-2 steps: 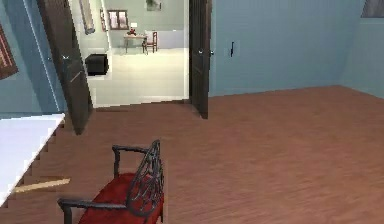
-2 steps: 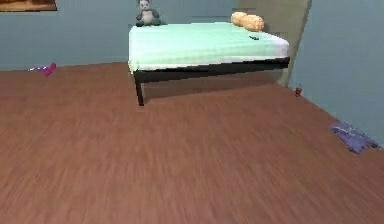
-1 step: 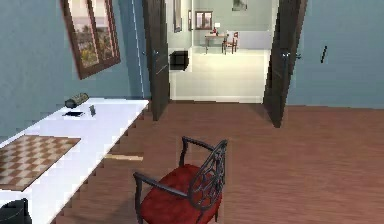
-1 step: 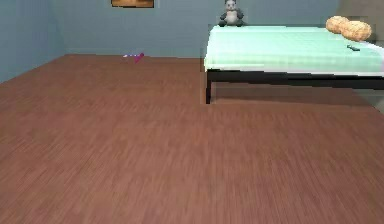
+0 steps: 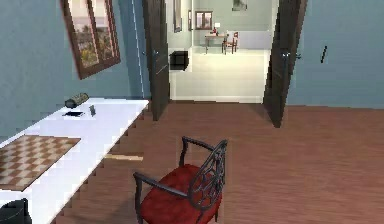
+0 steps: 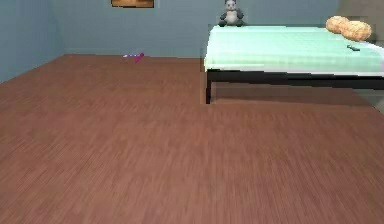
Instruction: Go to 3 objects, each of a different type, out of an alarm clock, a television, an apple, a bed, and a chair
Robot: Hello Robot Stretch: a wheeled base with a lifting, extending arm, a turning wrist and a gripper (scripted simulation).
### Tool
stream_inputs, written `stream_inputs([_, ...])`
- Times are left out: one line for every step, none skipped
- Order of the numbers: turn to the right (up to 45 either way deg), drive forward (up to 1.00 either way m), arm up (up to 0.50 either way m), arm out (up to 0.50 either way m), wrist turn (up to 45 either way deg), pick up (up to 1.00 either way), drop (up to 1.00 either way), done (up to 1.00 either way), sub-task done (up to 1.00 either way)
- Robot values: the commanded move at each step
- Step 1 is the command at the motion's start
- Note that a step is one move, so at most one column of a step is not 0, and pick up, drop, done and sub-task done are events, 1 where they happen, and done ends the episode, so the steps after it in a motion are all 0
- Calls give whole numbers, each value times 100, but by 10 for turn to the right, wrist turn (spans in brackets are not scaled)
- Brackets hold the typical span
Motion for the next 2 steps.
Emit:
stream_inputs([450, 0, 0, 0, 0, 0, 0, 0, 0])
stream_inputs([450, 0, 0, 0, 0, 0, 0, 0, 0])
